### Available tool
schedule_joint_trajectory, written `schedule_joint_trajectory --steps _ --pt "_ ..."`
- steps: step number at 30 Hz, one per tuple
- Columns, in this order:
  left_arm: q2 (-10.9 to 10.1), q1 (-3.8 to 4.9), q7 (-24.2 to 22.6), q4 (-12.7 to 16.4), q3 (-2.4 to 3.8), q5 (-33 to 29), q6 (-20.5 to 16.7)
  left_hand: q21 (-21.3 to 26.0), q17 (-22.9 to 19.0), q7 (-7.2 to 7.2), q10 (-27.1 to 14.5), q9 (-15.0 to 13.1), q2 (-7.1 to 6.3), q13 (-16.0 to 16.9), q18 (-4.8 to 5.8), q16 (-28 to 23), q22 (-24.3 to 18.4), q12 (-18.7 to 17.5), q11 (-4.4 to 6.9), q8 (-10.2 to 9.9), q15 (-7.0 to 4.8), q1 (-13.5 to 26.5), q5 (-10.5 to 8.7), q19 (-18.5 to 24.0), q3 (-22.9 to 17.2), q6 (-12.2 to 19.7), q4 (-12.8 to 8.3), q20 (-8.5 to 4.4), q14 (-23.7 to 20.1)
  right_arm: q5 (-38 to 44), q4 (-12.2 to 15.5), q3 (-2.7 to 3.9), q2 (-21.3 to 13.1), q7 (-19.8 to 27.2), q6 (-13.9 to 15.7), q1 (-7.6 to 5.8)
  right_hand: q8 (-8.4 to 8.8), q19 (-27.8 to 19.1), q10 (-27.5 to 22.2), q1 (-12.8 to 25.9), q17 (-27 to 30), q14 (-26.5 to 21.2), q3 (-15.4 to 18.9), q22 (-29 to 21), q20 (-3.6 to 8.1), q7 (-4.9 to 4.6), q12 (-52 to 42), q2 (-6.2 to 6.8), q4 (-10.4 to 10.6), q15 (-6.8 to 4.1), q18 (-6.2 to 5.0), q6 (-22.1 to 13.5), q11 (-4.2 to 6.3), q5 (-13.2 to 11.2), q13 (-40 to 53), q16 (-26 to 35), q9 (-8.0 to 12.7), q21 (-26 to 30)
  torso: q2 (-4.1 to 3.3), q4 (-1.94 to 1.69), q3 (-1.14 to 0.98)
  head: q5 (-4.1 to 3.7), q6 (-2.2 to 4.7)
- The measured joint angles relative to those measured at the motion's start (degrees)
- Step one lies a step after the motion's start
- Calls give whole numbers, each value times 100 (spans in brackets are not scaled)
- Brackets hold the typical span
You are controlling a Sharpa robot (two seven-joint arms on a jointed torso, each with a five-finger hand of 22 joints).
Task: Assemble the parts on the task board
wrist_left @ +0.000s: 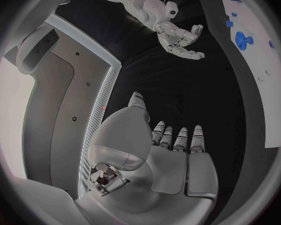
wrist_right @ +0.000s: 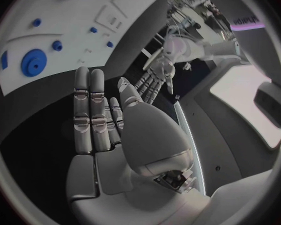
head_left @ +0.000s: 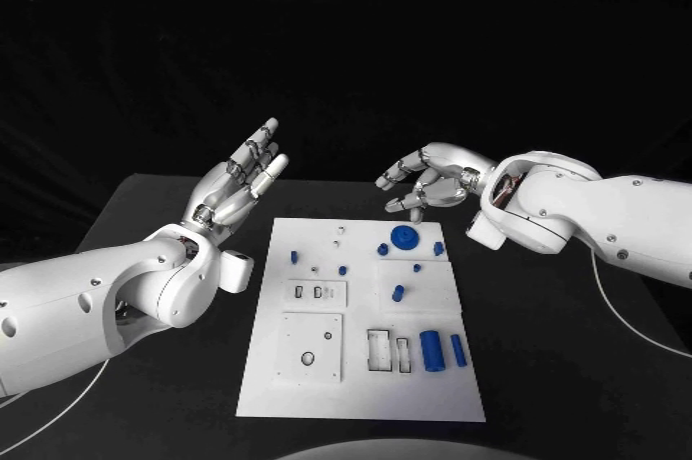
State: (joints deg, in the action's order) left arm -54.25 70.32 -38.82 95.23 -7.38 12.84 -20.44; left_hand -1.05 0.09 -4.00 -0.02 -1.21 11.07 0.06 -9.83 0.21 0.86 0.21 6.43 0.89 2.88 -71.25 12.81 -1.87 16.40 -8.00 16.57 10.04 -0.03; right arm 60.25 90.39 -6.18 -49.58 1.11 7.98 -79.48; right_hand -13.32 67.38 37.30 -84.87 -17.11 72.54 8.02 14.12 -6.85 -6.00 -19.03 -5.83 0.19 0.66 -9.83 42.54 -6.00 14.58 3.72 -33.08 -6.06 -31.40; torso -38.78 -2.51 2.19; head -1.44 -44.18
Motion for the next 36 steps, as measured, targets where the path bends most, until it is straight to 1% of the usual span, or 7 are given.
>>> schedule_joint_trajectory --steps 4,7,9,14,18,24,36 --pt "-45 66 -5 85 1 212 -28 -28 0 20 0 0 25 0 0 0 0 0 0 0 22 -85 126 0 -16 -20 16 41 18 1495 250 0 -68 -354 -57 -38 38 386 540 72 -407 400 -154 268 180 90 70 135 47 -190 0 341 163 -75 8 -653 -35 -391 -105 -75 15 -64 -5" --pt "-103 94 -7 168 1 327 -47 -28 0 20 0 0 23 1 0 0 0 0 0 0 61 -142 208 -20 -32 -20 1 61 21 2458 401 0 -86 -520 -52 -51 106 541 841 75 -681 578 -267 478 297 117 181 229 77 -296 0 550 242 4 9 -1049 -67 -675 -165 -114 22 -109 -25" --pt "-138 102 -8 208 1 380 -56 -28 0 20 0 1 46 1 0 0 0 0 0 0 60 -166 239 -20 -32 -20 1 62 21 2939 463 0 -85 -588 -42 -55 174 561 966 78 -986 619 -367 615 317 118 287 271 85 -336 0 631 253 40 4 -1341 -75 -838 -190 -128 26 -122 -39" --pt "-190 120 -11 299 1 487 -68 -28 0 20 0 1 41 2 0 0 -1 0 0 0 76 -241 330 1 -32 -20 1 82 5 3977 555 -22 -90 -748 -14 -49 374 537 1077 93 -1564 682 -545 868 340 110 500 397 105 -330 0 641 288 40 5 -1830 -57 -1094 -242 -164 30 -153 -60" --pt "-211 124 -12 329 1 531 -68 -28 0 20 1 1 53 2 0 0 -1 0 -2 0 82 -323 432 -20 -63 -20 1 103 -1 4403 547 -35 -73 -828 6 -14 399 528 1109 91 -1633 682 -602 944 349 110 541 399 101 -330 0 641 279 72 4 -1861 -48 -1153 -267 -174 33 -155 -83" --pt "-210 129 -13 326 1 584 -59 -28 1 21 7 1 23 3 0 0 -1 0 -35 0 82 -354 433 -20 -63 -20 1 103 -1 4815 459 -45 -50 -930 43 94 455 475 1193 139 -1810 694 -683 1060 338 88 618 487 151 -342 0 741 260 25 5 -2017 -42 -1250 -269 -183 33 -132 -130" --pt "-168 130 -15 227 -4 636 -22 -28 -3 21 9 2 45 4 0 0 -2 0 -33 0 82 -376 433 -20 -63 -20 1 103 -1 4996 150 -50 55 -938 141 328 572 412 1314 169 -2116 740 -822 1218 315 39 695 517 164 -313 1 774 215 25 5 -2227 4 -1394 -231 -192 69 -171 -226"
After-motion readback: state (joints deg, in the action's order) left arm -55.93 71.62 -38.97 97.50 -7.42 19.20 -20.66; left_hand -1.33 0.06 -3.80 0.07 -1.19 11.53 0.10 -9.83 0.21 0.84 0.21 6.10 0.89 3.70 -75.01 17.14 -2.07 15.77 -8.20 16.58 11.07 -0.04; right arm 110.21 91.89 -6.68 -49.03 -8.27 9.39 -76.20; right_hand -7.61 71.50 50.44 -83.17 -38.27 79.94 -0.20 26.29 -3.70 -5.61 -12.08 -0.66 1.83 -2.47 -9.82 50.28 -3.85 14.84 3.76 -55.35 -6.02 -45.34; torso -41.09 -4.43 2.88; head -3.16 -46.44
